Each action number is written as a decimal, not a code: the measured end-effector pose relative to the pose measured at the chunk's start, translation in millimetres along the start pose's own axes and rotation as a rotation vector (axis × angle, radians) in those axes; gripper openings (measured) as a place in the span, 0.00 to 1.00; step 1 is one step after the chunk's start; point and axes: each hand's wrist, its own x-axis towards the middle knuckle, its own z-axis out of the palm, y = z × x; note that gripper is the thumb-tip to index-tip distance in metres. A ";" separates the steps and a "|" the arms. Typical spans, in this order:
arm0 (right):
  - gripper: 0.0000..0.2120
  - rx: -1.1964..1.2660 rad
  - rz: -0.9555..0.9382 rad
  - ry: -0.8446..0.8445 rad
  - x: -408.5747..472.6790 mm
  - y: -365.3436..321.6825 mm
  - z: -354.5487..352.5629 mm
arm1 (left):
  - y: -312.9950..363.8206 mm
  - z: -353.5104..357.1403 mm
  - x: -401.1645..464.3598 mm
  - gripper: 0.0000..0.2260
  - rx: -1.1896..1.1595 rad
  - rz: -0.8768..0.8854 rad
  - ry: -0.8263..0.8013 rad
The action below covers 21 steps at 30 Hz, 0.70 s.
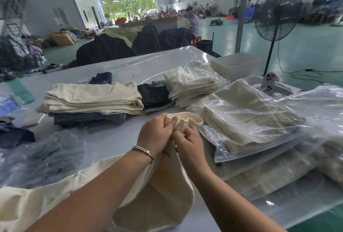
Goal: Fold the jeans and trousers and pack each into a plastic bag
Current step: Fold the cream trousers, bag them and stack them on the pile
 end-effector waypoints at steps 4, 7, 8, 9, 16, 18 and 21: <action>0.10 -0.004 0.067 -0.166 -5.8 -0.4 0.3 | 1.5 -1.1 -10.7 0.17 -0.153 -0.099 -0.051; 0.09 0.130 0.186 -0.241 -5.1 -1.8 -4.2 | 4.0 0.8 -20.3 0.19 -0.178 -0.161 0.035; 0.09 0.158 0.221 -0.277 -3.8 -3.0 -7.2 | 3.9 0.1 -22.2 0.19 -0.182 -0.175 0.088; 0.11 0.165 0.251 -0.310 -2.1 -3.3 -10.2 | 3.2 -0.9 -23.0 0.20 -0.190 -0.185 0.151; 0.14 0.309 0.283 -0.311 -0.8 4.0 -16.0 | -2.6 14.9 -27.3 0.13 0.060 -0.004 0.119; 0.14 0.364 0.357 -0.291 -1.6 10.7 -20.9 | -9.2 19.4 -26.2 0.15 -0.202 -0.156 0.018; 0.14 0.158 0.273 -0.250 -2.3 22.3 -30.2 | -17.4 25.2 -30.5 0.17 -0.564 -0.336 -0.094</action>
